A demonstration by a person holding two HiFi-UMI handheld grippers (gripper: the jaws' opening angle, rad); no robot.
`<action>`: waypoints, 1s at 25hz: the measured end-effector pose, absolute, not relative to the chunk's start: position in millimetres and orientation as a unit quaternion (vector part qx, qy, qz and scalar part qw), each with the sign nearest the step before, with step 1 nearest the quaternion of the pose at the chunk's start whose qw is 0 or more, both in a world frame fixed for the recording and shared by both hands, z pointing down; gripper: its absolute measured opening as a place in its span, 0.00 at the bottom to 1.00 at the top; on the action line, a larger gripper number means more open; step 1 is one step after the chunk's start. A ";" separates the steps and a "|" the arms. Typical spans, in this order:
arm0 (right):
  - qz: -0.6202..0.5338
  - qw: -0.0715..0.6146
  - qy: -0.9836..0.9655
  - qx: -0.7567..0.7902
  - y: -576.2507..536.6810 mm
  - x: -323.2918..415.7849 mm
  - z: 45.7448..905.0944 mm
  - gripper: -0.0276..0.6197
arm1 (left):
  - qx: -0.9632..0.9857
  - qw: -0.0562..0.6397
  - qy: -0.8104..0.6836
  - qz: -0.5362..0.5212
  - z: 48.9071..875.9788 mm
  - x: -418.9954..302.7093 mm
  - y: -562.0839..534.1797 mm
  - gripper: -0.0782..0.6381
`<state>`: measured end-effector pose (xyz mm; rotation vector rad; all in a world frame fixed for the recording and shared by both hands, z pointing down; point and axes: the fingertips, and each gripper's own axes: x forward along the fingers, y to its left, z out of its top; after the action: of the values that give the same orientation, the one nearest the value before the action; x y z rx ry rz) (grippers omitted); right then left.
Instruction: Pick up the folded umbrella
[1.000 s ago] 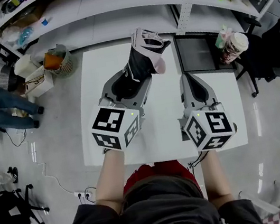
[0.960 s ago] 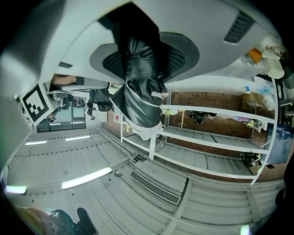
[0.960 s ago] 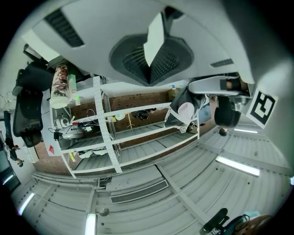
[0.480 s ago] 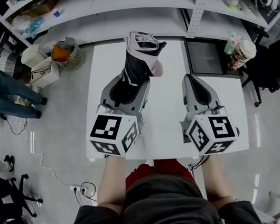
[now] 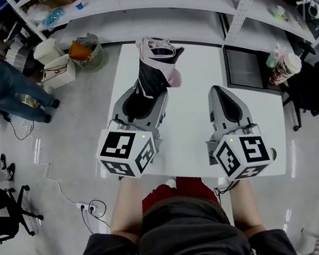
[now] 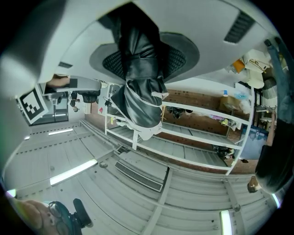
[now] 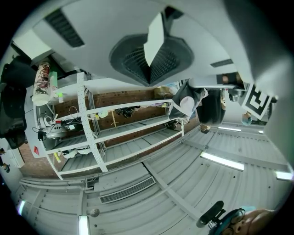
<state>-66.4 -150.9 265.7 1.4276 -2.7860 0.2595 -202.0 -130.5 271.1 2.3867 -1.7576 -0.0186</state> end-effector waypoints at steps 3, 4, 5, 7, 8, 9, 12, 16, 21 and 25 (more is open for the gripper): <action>0.079 0.002 -0.892 0.446 -146.0 -73.9 264.9 0.07 | 0.795 0.090 -0.600 -0.008 271.4 -212.0 -123.8 0.39; 0.078 0.001 -0.893 0.443 -144.1 -76.9 264.3 0.07 | 0.793 0.090 -0.602 -0.010 271.4 -215.6 -121.2 0.39; 0.078 0.001 -0.895 0.440 -141.9 -80.1 263.6 0.07 | 0.791 0.091 -0.605 -0.011 271.4 -219.1 -118.4 0.39; 0.076 0.002 -0.898 0.433 -137.2 -85.8 262.2 0.07 | 0.787 0.093 -0.609 -0.012 272.1 -225.0 -112.7 0.39; 0.074 0.002 -0.900 0.430 -135.2 -88.0 261.7 0.07 | 0.786 0.094 -0.611 -0.012 272.7 -227.4 -110.2 0.39; 0.073 0.002 -0.901 0.428 -133.4 -90.0 261.2 0.07 | 0.784 0.095 -0.613 -0.013 273.3 -229.4 -108.0 0.39; 0.070 0.003 -0.904 0.423 -129.2 -95.6 260.2 0.07 | 0.781 0.097 -0.617 -0.015 274.0 -235.4 -102.6 0.39; 0.067 0.005 -0.906 0.418 -124.5 -103.4 258.8 0.07 | 0.778 0.098 -0.620 -0.018 273.5 -242.9 -97.2 0.39; 0.061 0.004 -0.909 0.413 -115.6 -109.9 255.8 0.07 | 0.777 0.097 -0.621 -0.021 272.7 -247.7 -89.8 0.39; 0.059 0.004 -0.909 0.412 -109.1 -113.6 255.2 0.07 | 0.777 0.098 -0.622 -0.022 273.3 -252.3 -83.9 0.39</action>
<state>-113.6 -109.1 255.2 1.2907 -2.8499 0.1843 -252.3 -83.9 273.3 2.2995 -1.8397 -0.0666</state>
